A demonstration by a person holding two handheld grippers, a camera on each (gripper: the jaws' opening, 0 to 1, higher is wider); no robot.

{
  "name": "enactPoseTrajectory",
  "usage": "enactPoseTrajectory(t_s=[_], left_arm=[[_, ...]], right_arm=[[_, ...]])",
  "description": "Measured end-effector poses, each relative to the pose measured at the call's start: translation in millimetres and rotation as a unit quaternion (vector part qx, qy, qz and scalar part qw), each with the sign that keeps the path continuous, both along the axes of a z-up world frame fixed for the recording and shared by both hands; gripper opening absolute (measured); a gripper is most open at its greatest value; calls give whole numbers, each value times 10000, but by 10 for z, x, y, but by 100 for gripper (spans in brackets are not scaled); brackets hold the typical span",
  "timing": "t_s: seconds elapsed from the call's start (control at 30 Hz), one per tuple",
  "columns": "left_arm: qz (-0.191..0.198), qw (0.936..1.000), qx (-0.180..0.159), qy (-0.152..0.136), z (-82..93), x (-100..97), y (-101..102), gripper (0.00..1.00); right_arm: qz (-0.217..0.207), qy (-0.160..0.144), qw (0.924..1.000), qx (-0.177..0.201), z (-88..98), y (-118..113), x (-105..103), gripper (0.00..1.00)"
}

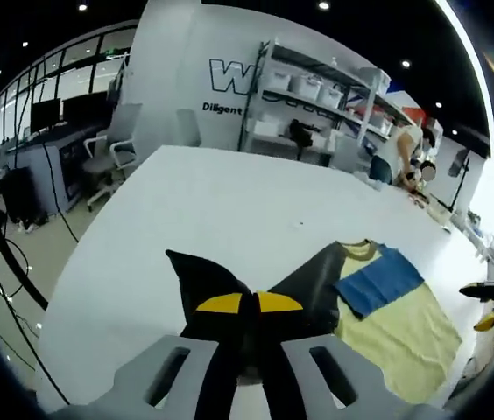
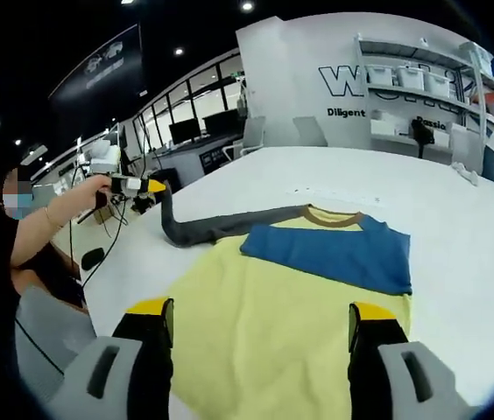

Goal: Fold the garment on the visible template until the final outline fits inside the template.

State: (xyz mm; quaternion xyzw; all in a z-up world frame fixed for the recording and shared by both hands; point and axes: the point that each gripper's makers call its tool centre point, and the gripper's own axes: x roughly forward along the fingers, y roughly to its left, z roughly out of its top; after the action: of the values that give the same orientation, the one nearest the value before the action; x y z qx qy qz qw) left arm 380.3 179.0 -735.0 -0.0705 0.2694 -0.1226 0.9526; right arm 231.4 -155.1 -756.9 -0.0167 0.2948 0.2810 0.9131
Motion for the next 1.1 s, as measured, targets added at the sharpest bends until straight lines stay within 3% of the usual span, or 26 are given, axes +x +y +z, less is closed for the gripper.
enactPoseTrajectory(t_s=[0.27,0.37,0.57,0.87,1.1], left_arm=[[-362,9990,83,-235,200,235,-419,1],[-476,9985,-146,-217,228,292,-593,1],[-767,9966,-205,-243,282,381,-930,1],[-1248,9908,-393,-340,415,459,-1503,1],[-1672,9844,-355,-414,492,497,-1967,1]], right_arm=[[-14,61,10000,43,-9,-17,-12,79],[-53,48,9999,89,16,-30,6,80],[-138,62,9998,122,14,-63,33,80],[-167,113,9997,158,-8,-67,38,81],[-221,124,9996,130,-3,-112,46,81]])
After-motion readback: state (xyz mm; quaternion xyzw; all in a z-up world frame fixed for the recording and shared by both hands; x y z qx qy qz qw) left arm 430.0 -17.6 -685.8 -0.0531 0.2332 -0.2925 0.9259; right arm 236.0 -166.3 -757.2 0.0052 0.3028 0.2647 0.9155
